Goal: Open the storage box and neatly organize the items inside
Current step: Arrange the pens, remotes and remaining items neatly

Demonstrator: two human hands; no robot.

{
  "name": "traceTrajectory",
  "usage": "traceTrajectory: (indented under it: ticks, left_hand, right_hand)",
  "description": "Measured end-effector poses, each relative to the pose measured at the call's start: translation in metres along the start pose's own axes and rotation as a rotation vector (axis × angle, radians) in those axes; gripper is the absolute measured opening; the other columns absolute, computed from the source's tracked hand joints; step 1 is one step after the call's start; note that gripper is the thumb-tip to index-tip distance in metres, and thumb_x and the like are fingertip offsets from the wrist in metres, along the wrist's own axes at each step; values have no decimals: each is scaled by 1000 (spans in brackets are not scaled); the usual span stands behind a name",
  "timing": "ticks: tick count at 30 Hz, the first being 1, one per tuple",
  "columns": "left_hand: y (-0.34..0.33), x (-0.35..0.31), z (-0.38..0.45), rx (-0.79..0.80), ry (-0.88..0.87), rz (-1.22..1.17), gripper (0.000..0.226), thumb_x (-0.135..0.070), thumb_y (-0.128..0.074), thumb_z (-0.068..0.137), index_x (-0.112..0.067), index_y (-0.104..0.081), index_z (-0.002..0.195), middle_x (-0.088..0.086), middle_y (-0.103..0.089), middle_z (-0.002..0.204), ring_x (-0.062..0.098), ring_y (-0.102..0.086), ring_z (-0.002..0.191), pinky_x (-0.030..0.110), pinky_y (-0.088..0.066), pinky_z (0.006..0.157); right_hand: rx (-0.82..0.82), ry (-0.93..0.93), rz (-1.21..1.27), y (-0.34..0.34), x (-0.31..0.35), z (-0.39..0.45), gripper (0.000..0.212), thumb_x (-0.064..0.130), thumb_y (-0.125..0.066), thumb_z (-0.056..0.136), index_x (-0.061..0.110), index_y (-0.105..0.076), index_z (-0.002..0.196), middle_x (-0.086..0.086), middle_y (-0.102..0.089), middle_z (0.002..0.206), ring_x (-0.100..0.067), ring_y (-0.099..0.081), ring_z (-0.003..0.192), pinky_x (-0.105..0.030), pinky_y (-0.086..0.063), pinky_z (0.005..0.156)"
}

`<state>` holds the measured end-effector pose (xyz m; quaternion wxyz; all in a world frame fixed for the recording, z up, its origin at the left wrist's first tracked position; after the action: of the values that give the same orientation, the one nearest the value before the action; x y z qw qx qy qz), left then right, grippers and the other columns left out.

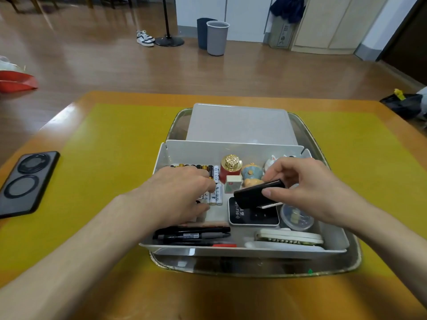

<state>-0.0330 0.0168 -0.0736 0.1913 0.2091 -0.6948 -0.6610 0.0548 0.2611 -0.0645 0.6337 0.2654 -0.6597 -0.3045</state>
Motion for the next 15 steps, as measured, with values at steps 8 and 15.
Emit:
traceTrajectory:
  ticks: [8,15]
  left_hand:
    - [-2,-20,16,-45,-22,-169,36,-60,-51,92,-36,-62,116,-19,-62,107,7,-58,101,31,-51,76]
    - [-2,-37,23,22,3,-404,18,-46,-66,90,-34,-68,102,-16,-66,84,6,-59,79,35,-53,71]
  right_hand:
    - [-15,-13,210,-2,-9,-13,18,16,-86,77,24,-74,88,5,-48,61,-14,-44,60,-34,-41,60]
    - [36,-9,390,-1,-12,-28,6,23,-79,86,24,-74,90,-4,-73,77,-12,-65,70,-26,-53,66]
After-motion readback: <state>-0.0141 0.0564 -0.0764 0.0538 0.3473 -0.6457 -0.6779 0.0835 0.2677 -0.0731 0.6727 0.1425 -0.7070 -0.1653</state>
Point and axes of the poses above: each hand's wrist, its own z-axis towards the middle knuckle, its own y-axis out of the back of the hand, x = y × z, the point moved 1 cm from there along z, towards the middle knuckle
